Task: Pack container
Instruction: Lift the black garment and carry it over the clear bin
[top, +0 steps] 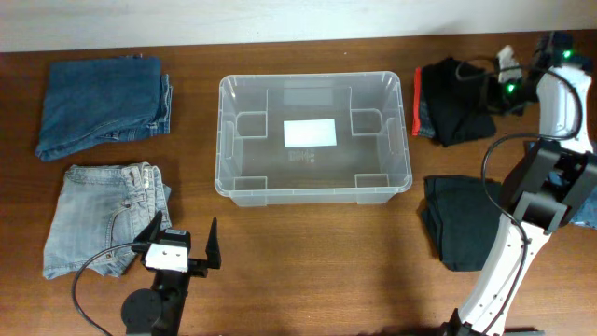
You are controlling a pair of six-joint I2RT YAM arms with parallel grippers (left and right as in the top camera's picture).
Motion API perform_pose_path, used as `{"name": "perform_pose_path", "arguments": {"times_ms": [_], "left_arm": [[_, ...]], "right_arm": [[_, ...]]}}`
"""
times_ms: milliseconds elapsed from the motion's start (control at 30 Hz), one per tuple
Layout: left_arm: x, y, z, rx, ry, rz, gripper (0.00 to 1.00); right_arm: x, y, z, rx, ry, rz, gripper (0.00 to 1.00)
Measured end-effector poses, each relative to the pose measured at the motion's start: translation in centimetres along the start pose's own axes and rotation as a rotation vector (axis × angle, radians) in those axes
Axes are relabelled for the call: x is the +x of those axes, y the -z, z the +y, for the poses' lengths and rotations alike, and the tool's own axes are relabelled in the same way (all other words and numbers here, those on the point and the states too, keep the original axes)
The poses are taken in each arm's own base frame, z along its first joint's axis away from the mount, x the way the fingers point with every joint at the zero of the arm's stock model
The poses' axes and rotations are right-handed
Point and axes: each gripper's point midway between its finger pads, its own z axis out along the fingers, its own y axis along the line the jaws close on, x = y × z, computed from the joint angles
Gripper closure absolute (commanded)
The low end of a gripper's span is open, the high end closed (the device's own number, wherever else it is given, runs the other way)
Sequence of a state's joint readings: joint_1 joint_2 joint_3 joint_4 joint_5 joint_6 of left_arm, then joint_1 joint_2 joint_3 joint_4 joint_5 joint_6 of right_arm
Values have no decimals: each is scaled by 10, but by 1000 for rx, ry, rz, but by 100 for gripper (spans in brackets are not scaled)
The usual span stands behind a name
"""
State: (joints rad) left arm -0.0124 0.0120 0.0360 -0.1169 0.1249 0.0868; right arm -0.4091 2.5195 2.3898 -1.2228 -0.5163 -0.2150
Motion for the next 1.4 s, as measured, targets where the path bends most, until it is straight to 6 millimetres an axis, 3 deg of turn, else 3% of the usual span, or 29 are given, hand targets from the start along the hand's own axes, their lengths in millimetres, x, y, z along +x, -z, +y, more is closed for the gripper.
{"name": "perform_pose_path", "arguments": {"times_ms": [67, 267, 400, 533, 833, 1000, 1133, 1233, 1300, 1400], "left_arm": [[0, 0, 0, 0, 0, 0, 1], [0, 0, 0, 0, 0, 0, 1], [0, 0, 0, 0, 0, 0, 1], [0, 0, 0, 0, 0, 0, 1], [0, 0, 0, 0, 0, 0, 1], [0, 0, 0, 0, 0, 0, 1], [0, 0, 0, 0, 0, 0, 1], [0, 0, 0, 0, 0, 0, 1], [0, 0, 0, 0, 0, 0, 0], [0, 0, 0, 0, 0, 0, 1]], "right_arm": [[-20, 25, 26, -67, 20, -64, 96], [-49, 102, 95, -182, 50, -199, 96], [-45, 150, 150, -232, 86, -261, 96], [-30, 162, 199, -277, 118, -235, 96], [20, 161, 337, -321, 265, -157, 96], [71, 140, 420, -267, 356, -94, 96], [100, 118, 449, -151, 390, -77, 96], [123, 89, 462, -47, 419, -38, 96], [123, 79, 464, -28, 424, -36, 96], [119, 46, 459, 24, 419, -18, 96]]}}
